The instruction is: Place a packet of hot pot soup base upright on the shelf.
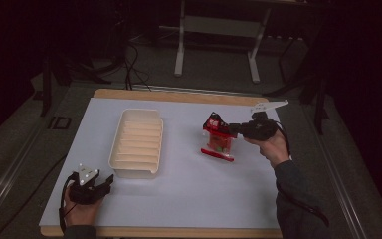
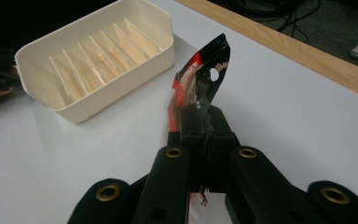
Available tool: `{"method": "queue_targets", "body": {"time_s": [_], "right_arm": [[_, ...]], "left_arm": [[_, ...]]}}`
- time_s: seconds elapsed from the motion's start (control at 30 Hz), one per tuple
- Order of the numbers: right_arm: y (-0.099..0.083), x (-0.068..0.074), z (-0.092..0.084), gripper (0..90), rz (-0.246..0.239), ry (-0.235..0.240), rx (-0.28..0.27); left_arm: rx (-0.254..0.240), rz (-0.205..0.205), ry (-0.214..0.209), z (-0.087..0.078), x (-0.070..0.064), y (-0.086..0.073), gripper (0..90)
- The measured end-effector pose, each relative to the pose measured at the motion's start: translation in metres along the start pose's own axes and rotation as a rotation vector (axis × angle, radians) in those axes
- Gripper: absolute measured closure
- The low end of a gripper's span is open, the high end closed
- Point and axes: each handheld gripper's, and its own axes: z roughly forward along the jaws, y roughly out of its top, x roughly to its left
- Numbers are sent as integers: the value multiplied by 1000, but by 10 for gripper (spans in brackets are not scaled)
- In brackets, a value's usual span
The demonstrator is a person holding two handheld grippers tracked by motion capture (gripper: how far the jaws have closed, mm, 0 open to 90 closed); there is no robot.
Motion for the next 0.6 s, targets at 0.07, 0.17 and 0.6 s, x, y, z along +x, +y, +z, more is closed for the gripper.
{"method": "queue_targets", "body": {"time_s": [0.07, 0.17, 0.6], "right_arm": [[4, 3, 3, 890, -7, 8, -3], [6, 4, 4, 891, -12, 11, -3], [11, 12, 16, 890, -25, 41, -14]], "left_arm": [[-1, 0, -1, 0, 0, 0, 452], [-1, 1, -2, 0, 0, 0, 451], [-1, 4, -5, 0, -1, 0, 451]]}}
